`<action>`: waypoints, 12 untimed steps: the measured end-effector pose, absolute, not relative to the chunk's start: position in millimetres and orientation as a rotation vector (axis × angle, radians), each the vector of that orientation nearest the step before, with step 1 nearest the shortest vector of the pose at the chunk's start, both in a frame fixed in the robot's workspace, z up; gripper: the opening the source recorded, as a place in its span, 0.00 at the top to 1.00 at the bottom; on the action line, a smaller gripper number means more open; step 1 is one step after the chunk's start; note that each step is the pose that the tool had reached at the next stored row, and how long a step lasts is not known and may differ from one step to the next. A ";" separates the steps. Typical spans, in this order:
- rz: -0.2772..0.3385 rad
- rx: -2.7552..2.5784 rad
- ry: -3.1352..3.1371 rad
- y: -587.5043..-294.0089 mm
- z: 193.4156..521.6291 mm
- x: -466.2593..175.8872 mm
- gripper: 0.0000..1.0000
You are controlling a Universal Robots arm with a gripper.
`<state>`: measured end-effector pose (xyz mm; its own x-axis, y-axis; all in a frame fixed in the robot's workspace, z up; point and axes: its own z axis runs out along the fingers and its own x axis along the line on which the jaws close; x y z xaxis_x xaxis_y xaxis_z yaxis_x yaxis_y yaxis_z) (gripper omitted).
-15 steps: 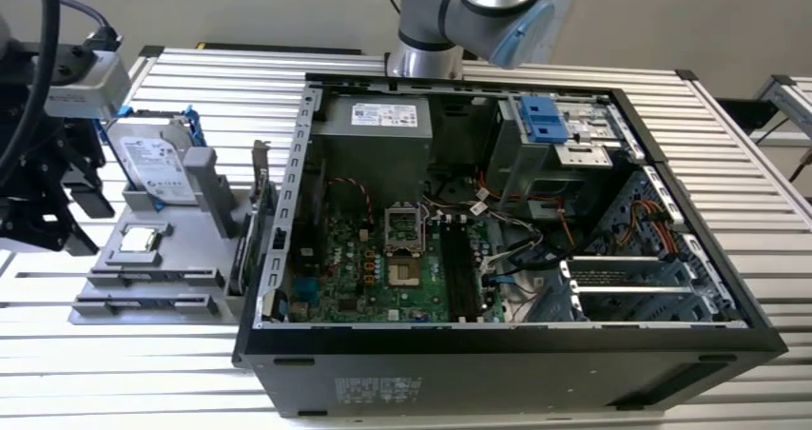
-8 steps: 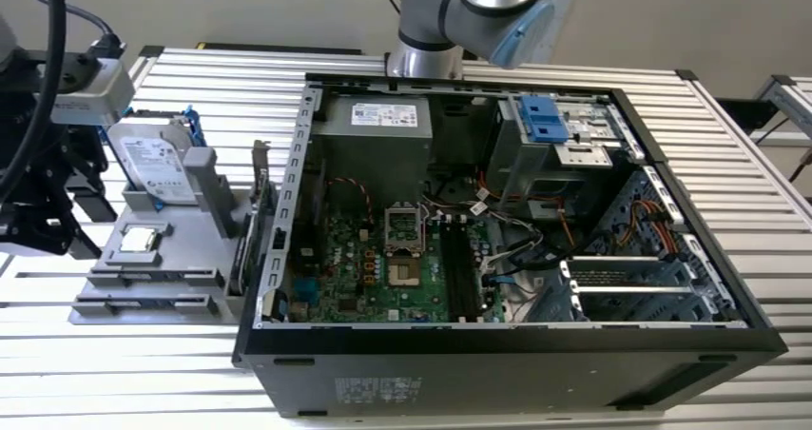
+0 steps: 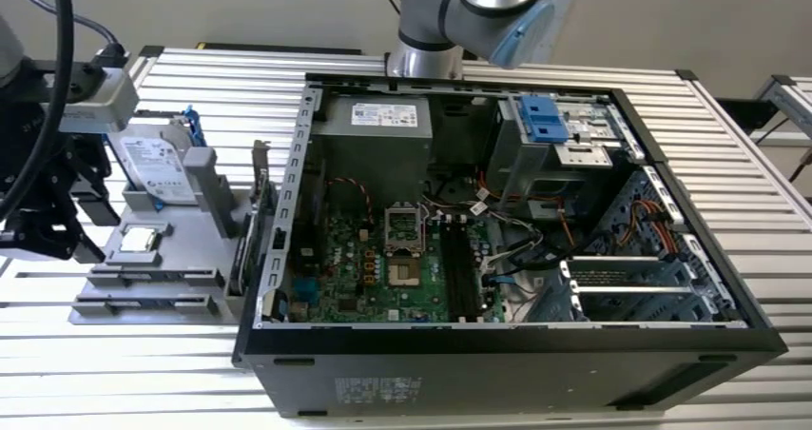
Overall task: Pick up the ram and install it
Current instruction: 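Pick up the ram and move it above insertion slot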
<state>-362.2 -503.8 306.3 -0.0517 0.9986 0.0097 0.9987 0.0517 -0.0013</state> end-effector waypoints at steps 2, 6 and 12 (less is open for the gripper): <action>-0.009 -2.158 -2.272 -503.8 304.5 -362.2 0.00; -0.009 -2.158 -2.272 -503.8 301.8 -362.2 0.00; -0.009 -2.158 -2.272 -503.8 298.3 -362.3 0.00</action>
<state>-362.3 -503.8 298.3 -0.0517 0.9986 0.0098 0.9987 0.0517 -0.0014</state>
